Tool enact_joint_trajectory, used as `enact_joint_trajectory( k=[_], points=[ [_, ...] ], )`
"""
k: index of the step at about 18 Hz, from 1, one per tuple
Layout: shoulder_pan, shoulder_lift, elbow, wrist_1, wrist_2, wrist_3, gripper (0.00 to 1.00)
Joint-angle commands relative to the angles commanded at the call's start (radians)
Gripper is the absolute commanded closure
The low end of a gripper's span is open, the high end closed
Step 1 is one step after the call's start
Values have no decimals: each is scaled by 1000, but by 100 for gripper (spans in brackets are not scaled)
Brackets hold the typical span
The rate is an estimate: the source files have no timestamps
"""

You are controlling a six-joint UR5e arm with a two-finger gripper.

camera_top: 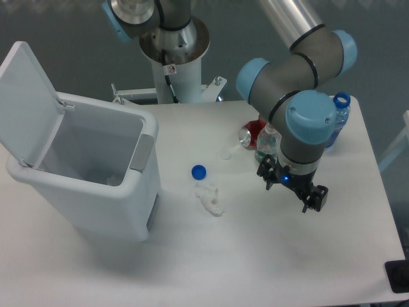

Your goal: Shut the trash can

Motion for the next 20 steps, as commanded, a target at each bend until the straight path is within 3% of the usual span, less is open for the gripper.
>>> enact_joint_trajectory(
  k=[10, 15, 19, 20],
  points=[
    [-8, 5, -6, 3, -3, -26, 0],
    [-8, 63, -72, 2, 0, -32, 0],
    [-6, 124, -80, 0, -69, -80, 0],
    [-3, 144, -80, -5, -92, -112, 5]
  ],
)
